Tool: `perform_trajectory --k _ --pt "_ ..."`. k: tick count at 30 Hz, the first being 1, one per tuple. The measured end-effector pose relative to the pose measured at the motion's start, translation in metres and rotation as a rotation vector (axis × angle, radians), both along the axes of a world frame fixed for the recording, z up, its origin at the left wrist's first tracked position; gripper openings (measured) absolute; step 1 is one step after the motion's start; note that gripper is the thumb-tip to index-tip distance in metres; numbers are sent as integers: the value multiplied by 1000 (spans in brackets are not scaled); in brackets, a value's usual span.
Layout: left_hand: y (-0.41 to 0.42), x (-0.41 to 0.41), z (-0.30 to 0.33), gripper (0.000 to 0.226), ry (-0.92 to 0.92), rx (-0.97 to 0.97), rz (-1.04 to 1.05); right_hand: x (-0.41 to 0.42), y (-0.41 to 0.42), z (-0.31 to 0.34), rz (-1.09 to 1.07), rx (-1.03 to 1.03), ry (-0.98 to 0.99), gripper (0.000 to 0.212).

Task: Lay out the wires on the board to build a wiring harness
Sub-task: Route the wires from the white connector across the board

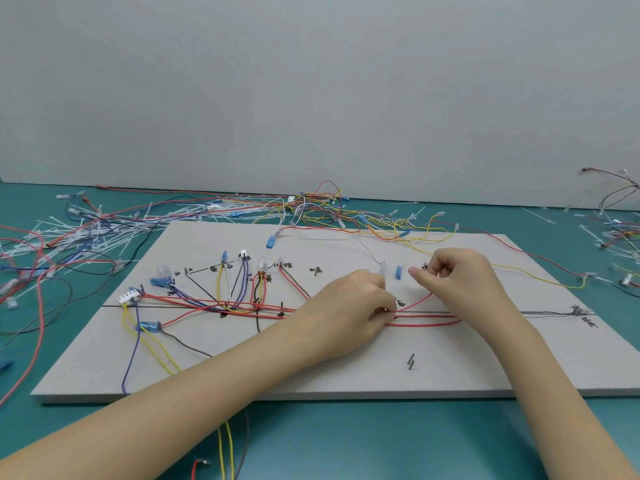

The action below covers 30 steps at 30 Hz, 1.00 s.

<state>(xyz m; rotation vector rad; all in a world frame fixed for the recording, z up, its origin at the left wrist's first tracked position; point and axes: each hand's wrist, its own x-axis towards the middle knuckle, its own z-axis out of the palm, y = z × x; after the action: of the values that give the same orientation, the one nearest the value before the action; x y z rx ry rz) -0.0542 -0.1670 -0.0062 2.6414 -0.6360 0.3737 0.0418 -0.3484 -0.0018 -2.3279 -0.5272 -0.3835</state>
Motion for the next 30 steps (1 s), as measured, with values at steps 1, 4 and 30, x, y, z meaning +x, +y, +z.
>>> perform_trajectory --k 1,4,30 --pt "-3 1 -1 21 -1 -3 -4 0 0 0 -2 -25 -30 42" --pt "-11 2 -3 21 6 -26 5 -4 3 0 -6 -144 -135 41" --pt "-29 14 -2 17 1 -126 42 -8 -7 13 -113 499 515 9"
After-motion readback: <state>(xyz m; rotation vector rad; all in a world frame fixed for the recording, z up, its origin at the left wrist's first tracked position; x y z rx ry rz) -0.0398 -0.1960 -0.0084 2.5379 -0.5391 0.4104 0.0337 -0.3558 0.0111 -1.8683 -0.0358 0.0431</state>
